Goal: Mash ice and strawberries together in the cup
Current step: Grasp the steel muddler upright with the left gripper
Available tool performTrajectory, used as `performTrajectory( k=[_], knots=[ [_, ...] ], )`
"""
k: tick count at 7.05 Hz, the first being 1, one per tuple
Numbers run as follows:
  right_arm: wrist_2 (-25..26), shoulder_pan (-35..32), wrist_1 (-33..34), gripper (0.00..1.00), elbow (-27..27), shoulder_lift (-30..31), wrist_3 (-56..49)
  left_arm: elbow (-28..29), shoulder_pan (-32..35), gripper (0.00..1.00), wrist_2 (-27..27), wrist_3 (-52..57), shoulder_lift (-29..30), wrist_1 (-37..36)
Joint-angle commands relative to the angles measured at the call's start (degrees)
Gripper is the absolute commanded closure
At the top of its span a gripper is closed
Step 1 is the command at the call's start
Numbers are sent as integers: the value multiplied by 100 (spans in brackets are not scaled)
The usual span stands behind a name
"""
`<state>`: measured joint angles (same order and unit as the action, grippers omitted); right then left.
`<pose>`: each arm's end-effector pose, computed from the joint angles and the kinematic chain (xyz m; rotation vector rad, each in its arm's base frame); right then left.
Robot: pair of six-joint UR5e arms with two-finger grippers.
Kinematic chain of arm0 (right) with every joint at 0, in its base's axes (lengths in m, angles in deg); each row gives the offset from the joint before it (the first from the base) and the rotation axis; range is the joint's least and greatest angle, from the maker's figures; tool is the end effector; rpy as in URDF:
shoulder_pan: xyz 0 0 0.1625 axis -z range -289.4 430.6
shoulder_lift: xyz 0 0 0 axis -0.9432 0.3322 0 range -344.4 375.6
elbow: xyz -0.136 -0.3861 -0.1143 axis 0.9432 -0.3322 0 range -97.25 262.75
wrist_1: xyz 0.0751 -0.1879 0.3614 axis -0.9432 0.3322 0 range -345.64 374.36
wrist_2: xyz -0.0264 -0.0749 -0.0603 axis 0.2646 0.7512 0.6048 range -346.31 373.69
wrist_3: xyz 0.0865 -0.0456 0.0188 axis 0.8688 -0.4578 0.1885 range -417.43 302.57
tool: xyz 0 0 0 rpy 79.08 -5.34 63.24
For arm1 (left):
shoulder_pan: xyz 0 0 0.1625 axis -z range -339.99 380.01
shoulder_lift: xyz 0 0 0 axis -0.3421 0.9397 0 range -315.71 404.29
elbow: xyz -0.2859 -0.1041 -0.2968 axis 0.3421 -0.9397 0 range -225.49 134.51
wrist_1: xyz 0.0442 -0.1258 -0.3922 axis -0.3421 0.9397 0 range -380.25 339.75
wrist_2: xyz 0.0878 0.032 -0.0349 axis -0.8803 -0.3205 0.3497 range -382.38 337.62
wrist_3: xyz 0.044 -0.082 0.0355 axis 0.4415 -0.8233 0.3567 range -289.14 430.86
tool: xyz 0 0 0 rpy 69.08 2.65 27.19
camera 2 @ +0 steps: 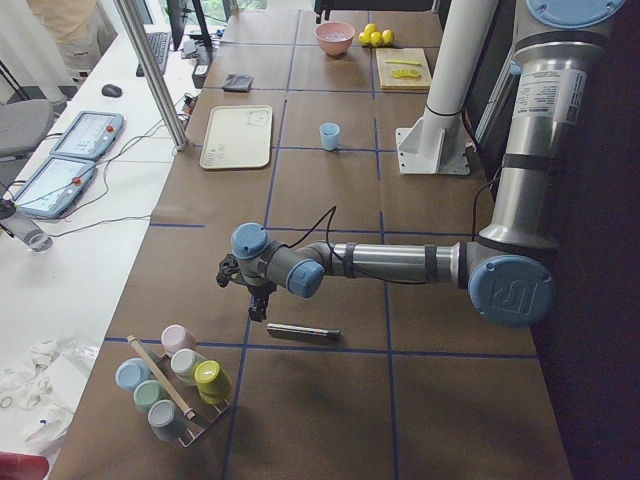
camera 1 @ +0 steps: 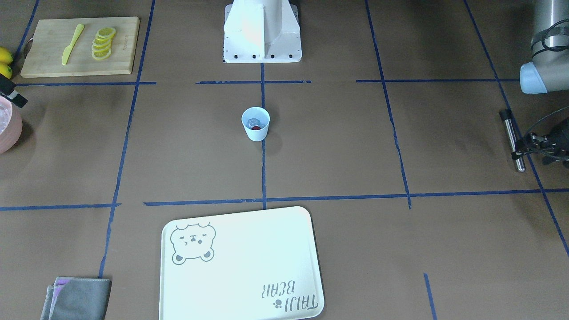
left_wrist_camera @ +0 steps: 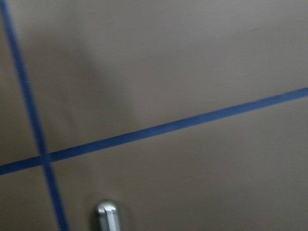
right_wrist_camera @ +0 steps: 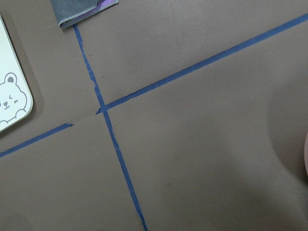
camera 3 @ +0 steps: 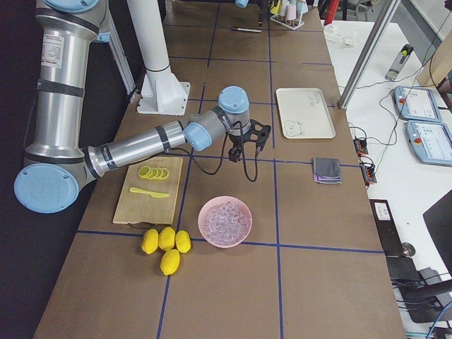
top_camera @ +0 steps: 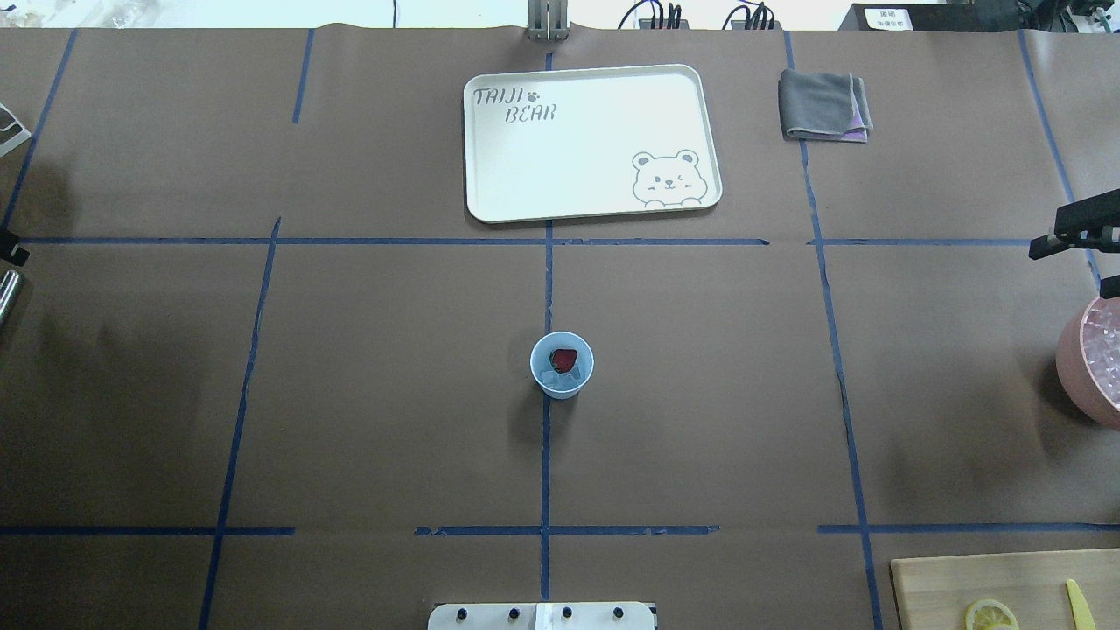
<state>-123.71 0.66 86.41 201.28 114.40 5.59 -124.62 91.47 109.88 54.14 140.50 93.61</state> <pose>-0.0893 -0.4190 0.4425 -0.0652 -1.0115 0.4132 0.1136 -0.5477 0.6537 0.0836 0.7934 0.1536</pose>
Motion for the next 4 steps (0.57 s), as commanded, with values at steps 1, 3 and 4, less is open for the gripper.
performTrajectory(
  k=[1,3,4],
  knots=[
    [3,-2,2,0,-5,-1,0,256,-44,10,-51,-262,21,31],
    [3,6,2,0,-31,-1,0,335,-193,8,-51,-376,21,31],
    [12,7,2,0,-49,-1,0,371,-298,8,-51,-411,21,31]
  ],
)
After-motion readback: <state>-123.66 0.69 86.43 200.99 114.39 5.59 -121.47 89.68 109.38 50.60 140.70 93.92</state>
